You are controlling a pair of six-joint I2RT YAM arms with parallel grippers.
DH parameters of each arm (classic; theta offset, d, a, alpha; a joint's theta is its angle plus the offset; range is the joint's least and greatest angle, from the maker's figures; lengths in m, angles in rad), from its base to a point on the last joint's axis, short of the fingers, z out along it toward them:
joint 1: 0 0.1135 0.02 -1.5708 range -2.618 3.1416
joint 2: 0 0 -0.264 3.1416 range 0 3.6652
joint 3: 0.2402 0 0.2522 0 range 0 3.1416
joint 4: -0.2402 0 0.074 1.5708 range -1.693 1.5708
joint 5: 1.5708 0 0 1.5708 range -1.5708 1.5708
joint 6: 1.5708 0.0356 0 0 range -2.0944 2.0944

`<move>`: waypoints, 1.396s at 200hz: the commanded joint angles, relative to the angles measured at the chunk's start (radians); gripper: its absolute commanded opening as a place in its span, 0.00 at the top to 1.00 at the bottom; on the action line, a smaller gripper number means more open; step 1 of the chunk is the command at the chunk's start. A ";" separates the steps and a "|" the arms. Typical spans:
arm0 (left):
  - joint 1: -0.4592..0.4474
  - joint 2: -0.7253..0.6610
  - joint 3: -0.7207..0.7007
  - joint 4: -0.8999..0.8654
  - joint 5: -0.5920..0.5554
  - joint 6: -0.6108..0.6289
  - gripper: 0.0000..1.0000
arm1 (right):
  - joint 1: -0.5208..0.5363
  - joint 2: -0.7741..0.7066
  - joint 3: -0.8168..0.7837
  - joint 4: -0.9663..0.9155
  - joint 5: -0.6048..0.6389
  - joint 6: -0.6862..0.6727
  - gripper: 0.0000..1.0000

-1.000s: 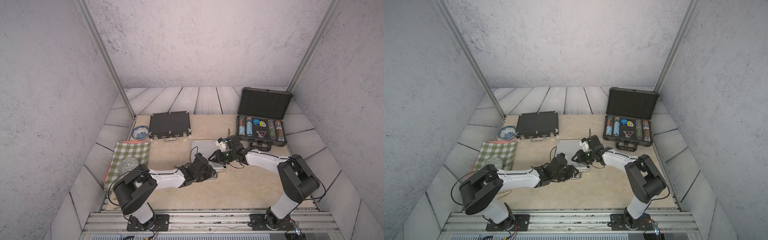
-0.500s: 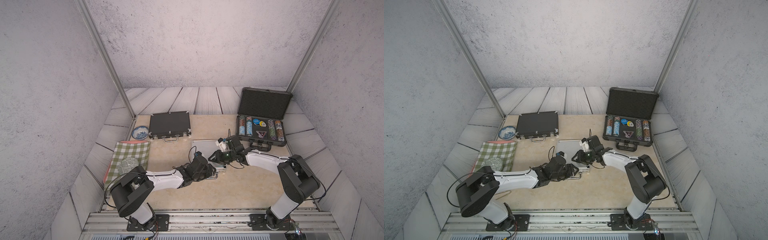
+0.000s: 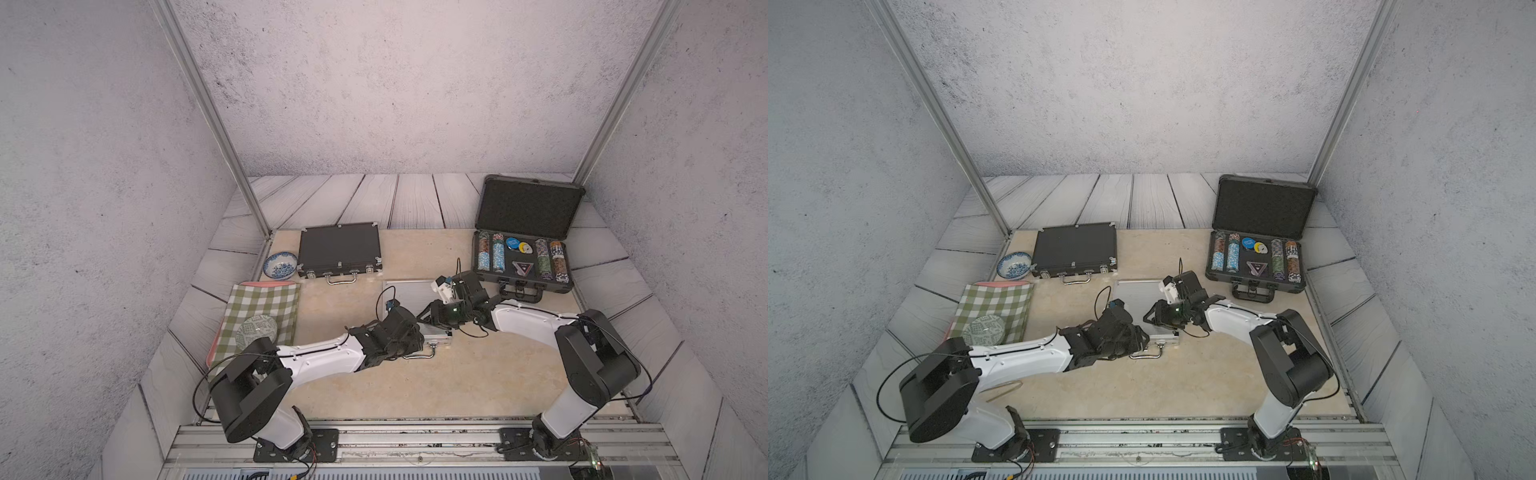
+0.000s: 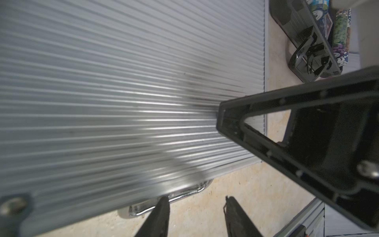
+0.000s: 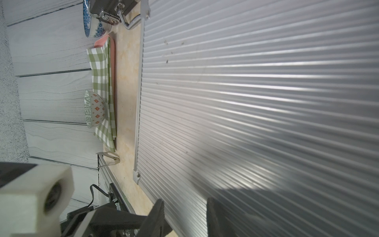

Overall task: Close the poker set cases
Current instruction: Fasten the fastener on the poker set case, then adjust the poker set case at the center of the board.

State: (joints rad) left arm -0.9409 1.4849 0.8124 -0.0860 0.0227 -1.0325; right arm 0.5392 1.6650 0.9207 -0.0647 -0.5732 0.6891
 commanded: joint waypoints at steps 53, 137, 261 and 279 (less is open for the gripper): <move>0.012 -0.004 0.285 -0.546 -0.250 0.480 0.48 | -0.014 0.038 -0.025 -0.247 0.145 -0.022 0.62; 0.340 0.118 0.326 -0.498 -0.018 0.533 0.40 | -0.021 -0.009 -0.023 -0.282 0.158 -0.036 0.60; 0.344 0.211 0.111 -0.135 0.357 0.188 0.48 | -0.063 -0.177 0.063 -0.501 0.187 -0.100 0.37; 0.310 0.207 0.091 -0.079 0.347 0.100 0.48 | -0.063 -0.198 0.067 -0.527 0.178 -0.092 0.34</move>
State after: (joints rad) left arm -0.5659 1.6558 0.9615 -0.2321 0.3130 -0.7876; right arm 0.4812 1.5253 0.9771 -0.4702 -0.4252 0.6079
